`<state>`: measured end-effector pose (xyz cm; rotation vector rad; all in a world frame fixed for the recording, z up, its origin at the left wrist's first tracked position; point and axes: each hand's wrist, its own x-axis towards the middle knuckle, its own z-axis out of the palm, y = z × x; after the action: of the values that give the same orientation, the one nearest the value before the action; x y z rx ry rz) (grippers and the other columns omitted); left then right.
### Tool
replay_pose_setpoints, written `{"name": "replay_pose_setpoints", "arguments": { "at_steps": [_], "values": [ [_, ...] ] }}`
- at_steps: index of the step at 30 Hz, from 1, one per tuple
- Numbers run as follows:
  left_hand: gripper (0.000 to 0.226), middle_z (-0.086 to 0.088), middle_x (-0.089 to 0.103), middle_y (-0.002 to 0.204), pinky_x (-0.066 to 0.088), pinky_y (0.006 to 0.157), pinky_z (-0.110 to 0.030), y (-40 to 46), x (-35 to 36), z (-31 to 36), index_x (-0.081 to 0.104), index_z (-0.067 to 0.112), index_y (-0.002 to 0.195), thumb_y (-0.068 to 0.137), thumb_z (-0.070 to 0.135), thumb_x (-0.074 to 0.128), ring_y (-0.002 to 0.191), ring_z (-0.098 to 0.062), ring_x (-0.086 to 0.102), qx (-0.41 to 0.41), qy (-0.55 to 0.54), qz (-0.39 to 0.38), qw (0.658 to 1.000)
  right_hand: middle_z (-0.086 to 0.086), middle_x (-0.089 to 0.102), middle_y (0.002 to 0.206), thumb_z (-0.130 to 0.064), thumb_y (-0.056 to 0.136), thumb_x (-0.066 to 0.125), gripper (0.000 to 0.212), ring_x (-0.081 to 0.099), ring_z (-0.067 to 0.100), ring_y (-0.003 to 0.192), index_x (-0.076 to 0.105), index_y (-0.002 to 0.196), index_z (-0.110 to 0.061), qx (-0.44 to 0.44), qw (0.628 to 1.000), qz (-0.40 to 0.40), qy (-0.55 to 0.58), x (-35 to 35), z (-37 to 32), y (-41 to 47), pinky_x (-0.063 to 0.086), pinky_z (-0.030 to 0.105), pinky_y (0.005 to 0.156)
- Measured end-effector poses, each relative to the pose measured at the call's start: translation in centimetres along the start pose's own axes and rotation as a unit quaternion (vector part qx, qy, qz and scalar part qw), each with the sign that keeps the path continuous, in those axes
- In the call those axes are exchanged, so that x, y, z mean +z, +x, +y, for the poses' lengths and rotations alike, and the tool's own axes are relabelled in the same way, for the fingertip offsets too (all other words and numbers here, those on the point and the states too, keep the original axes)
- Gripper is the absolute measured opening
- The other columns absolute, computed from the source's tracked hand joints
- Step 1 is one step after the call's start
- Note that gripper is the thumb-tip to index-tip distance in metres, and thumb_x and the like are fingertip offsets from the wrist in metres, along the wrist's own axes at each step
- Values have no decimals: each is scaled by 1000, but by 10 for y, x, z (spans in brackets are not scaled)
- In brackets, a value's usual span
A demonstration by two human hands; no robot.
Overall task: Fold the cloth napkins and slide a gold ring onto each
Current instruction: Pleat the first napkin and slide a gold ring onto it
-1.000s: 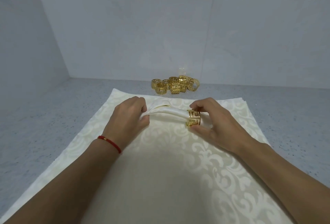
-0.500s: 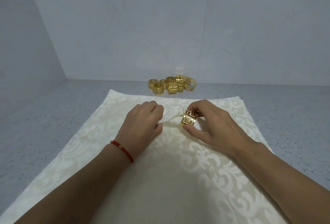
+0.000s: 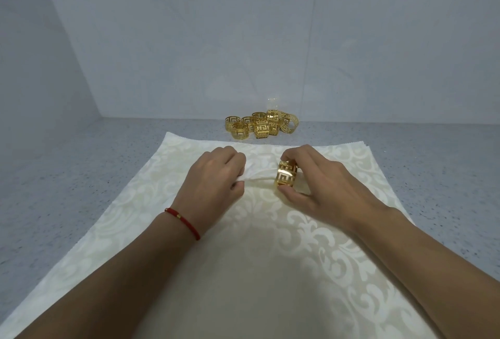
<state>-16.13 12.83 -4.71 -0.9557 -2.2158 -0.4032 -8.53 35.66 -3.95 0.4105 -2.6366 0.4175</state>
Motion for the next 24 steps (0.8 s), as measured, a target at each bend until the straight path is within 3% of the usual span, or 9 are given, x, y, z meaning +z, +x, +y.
{"name": "replay_pose_setpoints", "arguments": {
  "at_steps": [3, 8, 14, 20, 24],
  "values": [
    [29, -1, 46, 71, 38, 56, -36, 2, 0, 4, 45, 11, 70, 59, -4, 67, 63, -23, 41, 18, -6, -5, 1000, -19, 53, 116, -47, 94, 65, 40, 56, 14, 87, 43, 125, -35, 31, 998, 4, 46, 2, 0, -1, 47, 30, 75],
    [29, 1, 44, 72, 34, 60, -31, -2, 0, 3, 43, 11, 71, 62, -6, 65, 66, -20, 40, 56, -47, -25, 997, -17, 59, 112, -46, 90, 70, 39, 60, 7, 105, 47, 119, -35, 50, 992, 20, 116, 7, 12, -2, 51, 31, 89],
    [24, 0, 48, 73, 37, 59, -31, -7, -2, 1, 45, 8, 70, 63, -8, 63, 68, -20, 42, 89, -76, -43, 992, -17, 52, 115, -35, 96, 65, 31, 58, 13, 98, 47, 120, -33, -6, 995, -13, 101, 5, 17, -3, 52, 41, 85],
    [18, -5, 53, 73, 42, 57, -40, -7, -6, -1, 49, 4, 70, 66, -10, 61, 68, -23, 47, 114, -78, -63, 988, -17, 48, 112, -21, 97, 65, 28, 57, 15, 95, 49, 119, -29, -54, 993, -5, 108, 2, 15, -3, 53, 41, 82],
    [25, -1, 47, 72, 39, 56, -37, -5, -11, 0, 43, 7, 68, 66, -12, 58, 68, -23, 45, 147, -81, -62, 984, -19, 50, 111, -16, 94, 69, 29, 58, 13, 99, 51, 113, -28, -66, 990, -7, 126, 1, 17, -2, 53, 38, 84]
  ]
}}
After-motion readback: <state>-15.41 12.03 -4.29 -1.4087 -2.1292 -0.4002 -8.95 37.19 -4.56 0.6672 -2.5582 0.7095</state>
